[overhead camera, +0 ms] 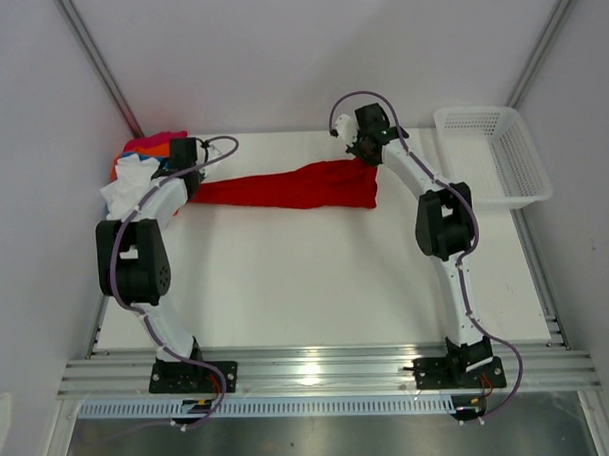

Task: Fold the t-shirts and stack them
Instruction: Fold the tshirt

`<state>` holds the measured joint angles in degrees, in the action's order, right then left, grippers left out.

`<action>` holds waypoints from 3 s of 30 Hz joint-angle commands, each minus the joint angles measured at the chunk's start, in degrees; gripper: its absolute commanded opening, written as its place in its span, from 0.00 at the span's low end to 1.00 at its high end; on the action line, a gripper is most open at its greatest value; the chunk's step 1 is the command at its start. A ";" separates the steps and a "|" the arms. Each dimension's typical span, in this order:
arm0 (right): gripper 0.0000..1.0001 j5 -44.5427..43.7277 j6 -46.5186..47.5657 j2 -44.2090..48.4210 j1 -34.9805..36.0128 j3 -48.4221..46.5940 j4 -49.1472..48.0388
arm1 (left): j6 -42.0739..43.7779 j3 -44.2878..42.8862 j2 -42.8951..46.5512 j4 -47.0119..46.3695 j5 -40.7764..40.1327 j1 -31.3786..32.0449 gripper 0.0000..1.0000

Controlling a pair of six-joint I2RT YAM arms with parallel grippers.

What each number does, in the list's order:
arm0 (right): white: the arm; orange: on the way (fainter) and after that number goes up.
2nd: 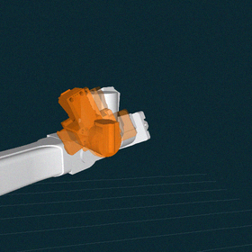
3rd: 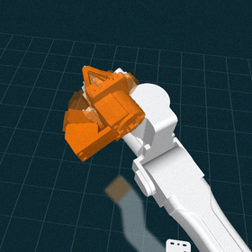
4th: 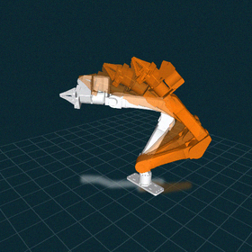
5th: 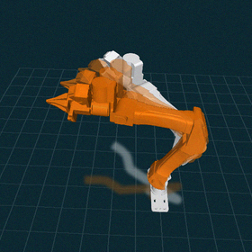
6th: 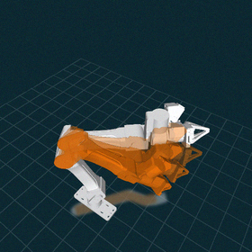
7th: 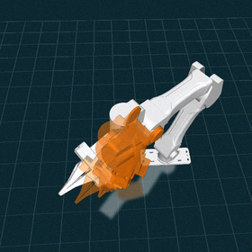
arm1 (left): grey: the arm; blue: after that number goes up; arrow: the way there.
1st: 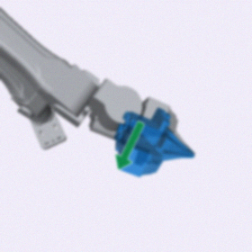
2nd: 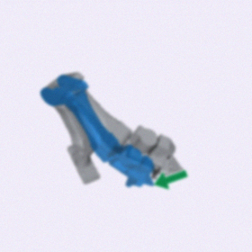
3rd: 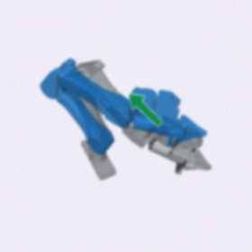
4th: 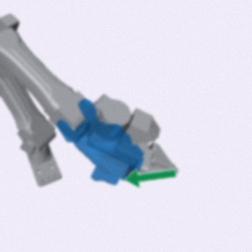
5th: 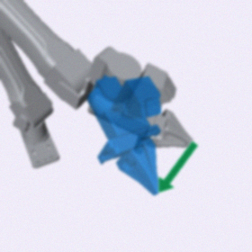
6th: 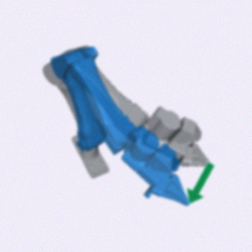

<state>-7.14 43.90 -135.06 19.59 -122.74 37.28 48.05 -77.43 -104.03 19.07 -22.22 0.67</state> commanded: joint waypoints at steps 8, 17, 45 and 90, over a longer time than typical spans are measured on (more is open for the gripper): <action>0.00 -7.54 3.47 -8.19 -1.40 -13.93 -3.61 | 0.64 -5.36 -4.86 -1.93 -1.95 -0.49 0.01; 0.00 -7.19 2.51 -10.83 -0.79 -12.79 -15.03 | 0.90 -7.47 -8.73 -2.10 -3.27 -0.49 0.00; 0.83 -25.73 16.57 -11.81 0.71 5.66 -54.14 | 18.83 -1.94 -16.21 -43.83 -20.49 -4.44 0.99; 0.86 -4.82 -9.80 -5.29 -2.01 5.06 -10.82 | -21.59 -1.23 -2.85 -1.76 9.81 10.23 0.99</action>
<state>-15.09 36.47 -139.09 19.07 -115.24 19.64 29.76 -76.38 -109.21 13.17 -17.19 10.96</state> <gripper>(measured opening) 0.854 0.991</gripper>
